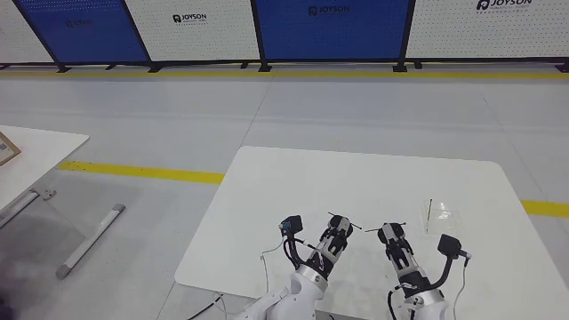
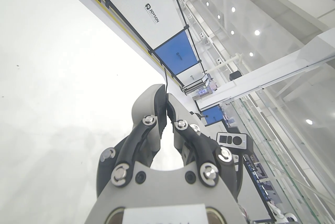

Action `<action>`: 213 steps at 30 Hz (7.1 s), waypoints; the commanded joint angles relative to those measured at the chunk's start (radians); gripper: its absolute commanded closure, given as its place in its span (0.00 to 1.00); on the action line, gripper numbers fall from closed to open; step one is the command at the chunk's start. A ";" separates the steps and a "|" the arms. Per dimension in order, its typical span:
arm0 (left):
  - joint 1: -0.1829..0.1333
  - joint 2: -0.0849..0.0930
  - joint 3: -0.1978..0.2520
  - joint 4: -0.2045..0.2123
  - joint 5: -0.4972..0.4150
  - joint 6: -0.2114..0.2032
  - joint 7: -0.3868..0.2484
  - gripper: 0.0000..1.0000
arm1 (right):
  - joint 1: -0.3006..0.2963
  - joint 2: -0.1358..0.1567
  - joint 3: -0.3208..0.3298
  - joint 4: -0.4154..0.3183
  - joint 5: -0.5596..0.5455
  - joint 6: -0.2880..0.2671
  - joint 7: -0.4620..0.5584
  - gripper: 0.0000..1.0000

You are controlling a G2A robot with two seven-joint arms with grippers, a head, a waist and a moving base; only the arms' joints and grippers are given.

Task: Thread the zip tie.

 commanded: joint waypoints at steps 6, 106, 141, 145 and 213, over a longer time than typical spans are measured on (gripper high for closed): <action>0.000 0.000 0.000 0.000 0.000 0.000 0.000 1.00 | 0.011 -0.004 -0.004 0.003 -0.007 0.017 0.004 1.00; 0.000 0.000 0.000 0.000 0.000 0.000 0.000 1.00 | 0.045 -0.038 -0.022 0.052 -0.038 0.029 0.020 1.00; 0.036 -0.021 -0.067 -0.048 -0.285 -0.090 -0.078 1.00 | 0.043 -0.047 -0.017 0.061 0.027 -0.036 0.014 1.00; 0.035 -0.024 -0.068 -0.044 -0.286 -0.093 -0.077 1.00 | 0.043 -0.048 -0.015 0.062 0.028 -0.021 0.021 1.00; 0.040 -0.040 -0.056 -0.026 -0.143 -0.044 -0.152 1.00 | 0.026 -0.057 -0.003 0.029 0.025 -0.005 0.064 1.00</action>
